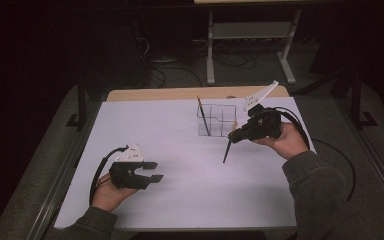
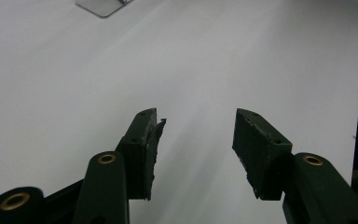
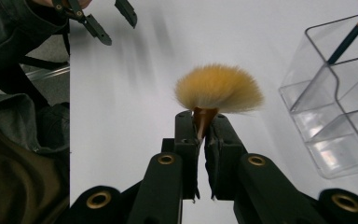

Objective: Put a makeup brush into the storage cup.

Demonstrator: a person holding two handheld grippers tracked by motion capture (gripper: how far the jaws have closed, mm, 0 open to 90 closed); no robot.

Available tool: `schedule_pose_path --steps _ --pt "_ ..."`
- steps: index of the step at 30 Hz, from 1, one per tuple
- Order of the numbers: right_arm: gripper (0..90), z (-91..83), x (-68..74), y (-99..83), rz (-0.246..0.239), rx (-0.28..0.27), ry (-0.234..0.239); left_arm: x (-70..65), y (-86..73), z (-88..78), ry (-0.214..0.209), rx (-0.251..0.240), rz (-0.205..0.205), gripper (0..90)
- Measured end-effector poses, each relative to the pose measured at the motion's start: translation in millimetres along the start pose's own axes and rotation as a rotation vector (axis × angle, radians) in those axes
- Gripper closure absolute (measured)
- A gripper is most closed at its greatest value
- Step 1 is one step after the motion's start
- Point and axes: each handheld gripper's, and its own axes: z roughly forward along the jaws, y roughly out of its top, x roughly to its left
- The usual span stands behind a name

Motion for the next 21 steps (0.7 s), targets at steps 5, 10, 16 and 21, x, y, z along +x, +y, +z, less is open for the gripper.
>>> schedule_pose_path --steps 5,10,16,21 --pt "82.8 -6.5 -3.5 5.7 -0.009 0.009 -0.017 0.7 -3.5 -2.5 0.007 -0.008 -0.009 48.0" --pt "82.8 -11.2 -5.9 11.2 -0.006 0.011 -0.023 2.6 -5.9 -4.1 0.001 -0.026 -0.014 44.4" --pt "82.8 -15.1 -11.9 17.1 -0.004 0.019 -0.033 4.9 -8.4 -5.8 0.004 -0.038 -0.029 40.7" --pt "82.8 -18.6 -14.9 22.8 -0.011 0.013 -0.042 6.6 -10.9 -7.5 0.013 -0.042 -0.038 37.0"
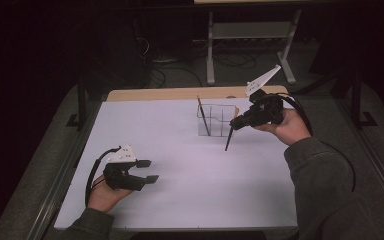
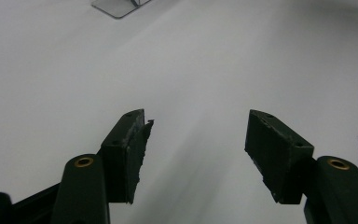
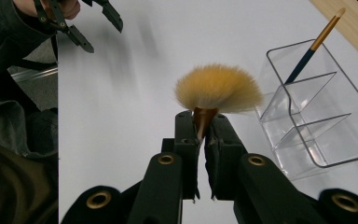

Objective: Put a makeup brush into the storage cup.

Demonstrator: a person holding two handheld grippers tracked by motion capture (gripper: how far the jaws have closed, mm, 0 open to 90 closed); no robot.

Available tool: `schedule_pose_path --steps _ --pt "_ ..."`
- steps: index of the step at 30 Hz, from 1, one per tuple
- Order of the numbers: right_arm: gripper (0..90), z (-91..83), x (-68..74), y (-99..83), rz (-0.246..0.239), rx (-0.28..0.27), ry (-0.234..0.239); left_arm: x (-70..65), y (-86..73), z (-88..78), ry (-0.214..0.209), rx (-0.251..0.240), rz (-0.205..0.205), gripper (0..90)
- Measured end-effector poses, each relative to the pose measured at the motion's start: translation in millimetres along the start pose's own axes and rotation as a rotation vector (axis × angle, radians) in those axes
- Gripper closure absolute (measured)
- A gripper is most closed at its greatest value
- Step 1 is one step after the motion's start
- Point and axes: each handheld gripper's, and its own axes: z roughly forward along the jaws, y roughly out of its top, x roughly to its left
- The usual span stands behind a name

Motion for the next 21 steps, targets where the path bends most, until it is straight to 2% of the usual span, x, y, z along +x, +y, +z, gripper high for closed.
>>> schedule_pose_path --steps 2,8,12,21 --pt "82.9 -1.4 -1.4 1.9 0.003 -0.001 -0.001 1.3 -0.8 -0.7 0.006 0.004 0.011 36.2" --pt "82.8 -8.4 -6.6 7.4 0.007 -0.003 -0.016 3.7 -3.9 -0.9 0.017 -0.002 -0.015 33.8" --pt "82.8 -13.6 -10.5 12.9 0.007 0.001 -0.033 5.1 -4.7 -1.1 0.022 -0.005 -0.012 33.3" --pt "82.8 -19.1 -28.2 28.6 0.013 0.011 -0.066 7.3 -5.9 -3.8 0.032 -0.019 -0.024 32.7"
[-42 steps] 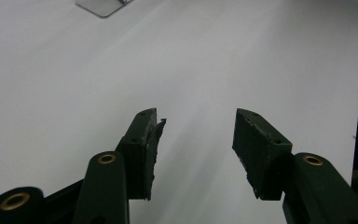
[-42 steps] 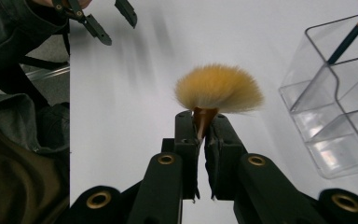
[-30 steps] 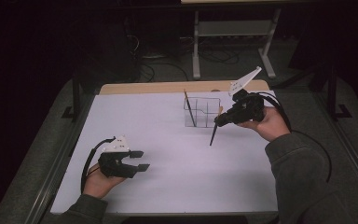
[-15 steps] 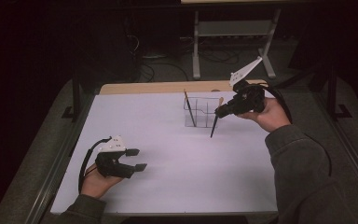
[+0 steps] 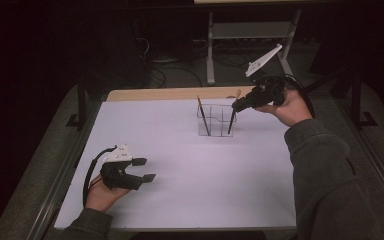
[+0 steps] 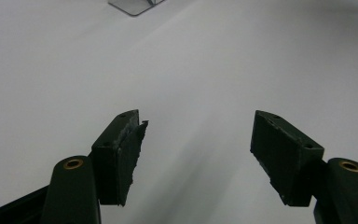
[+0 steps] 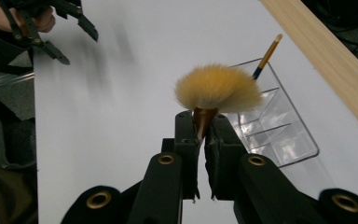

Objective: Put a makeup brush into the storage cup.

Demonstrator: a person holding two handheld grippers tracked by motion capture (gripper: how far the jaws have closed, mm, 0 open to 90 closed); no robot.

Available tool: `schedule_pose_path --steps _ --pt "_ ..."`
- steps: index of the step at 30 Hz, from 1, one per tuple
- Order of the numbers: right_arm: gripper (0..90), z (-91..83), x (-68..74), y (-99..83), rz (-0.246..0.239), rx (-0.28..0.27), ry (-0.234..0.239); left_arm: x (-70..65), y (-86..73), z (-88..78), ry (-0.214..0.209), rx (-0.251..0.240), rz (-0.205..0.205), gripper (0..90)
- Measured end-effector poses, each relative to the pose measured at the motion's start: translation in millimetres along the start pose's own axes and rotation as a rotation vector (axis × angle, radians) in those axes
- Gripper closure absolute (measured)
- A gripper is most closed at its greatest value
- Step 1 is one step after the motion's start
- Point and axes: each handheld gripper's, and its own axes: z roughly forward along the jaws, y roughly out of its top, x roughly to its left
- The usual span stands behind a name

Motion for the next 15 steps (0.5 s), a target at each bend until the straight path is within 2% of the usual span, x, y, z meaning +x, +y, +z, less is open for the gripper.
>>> schedule_pose_path --steps 15 --pt "82.8 15.0 -30.6 24.6 0.028 0.012 -0.037 1.2 -1.9 -5.6 0.009 -0.009 0.004 32.8"
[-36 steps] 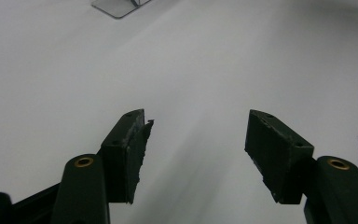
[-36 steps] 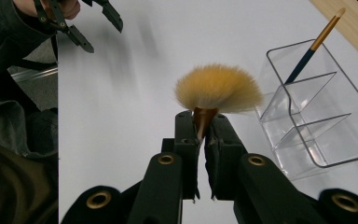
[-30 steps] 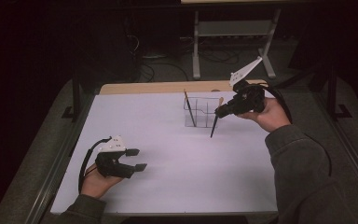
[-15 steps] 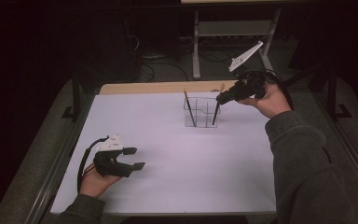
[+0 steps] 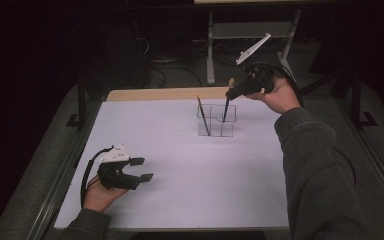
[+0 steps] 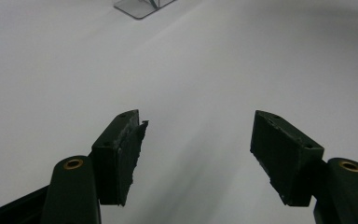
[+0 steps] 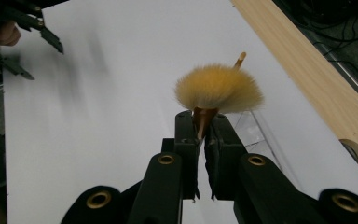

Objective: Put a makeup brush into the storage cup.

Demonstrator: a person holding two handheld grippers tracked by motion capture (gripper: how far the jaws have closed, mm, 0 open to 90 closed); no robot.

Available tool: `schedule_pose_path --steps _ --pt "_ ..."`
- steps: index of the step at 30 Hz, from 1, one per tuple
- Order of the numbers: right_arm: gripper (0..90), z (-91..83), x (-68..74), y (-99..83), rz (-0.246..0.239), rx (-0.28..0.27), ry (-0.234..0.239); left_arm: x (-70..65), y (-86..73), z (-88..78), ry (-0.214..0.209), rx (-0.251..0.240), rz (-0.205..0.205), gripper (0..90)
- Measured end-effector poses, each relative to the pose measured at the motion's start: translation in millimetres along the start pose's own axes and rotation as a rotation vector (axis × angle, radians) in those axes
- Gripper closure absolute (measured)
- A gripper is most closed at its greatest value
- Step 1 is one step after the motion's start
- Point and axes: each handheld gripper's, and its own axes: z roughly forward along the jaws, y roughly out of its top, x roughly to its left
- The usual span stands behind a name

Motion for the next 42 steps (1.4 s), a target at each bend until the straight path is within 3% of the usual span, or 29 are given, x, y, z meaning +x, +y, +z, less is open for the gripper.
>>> schedule_pose_path --steps 15,42 --pt "82.8 14.0 -13.8 12.5 0.030 0.006 -0.043 -0.3 -0.3 0.1 -0.004 -0.004 0.010 32.1" --pt "82.8 38.8 -23.2 9.0 0.055 0.011 -0.042 -2.6 -1.0 -1.1 -0.003 0.001 0.008 31.9"
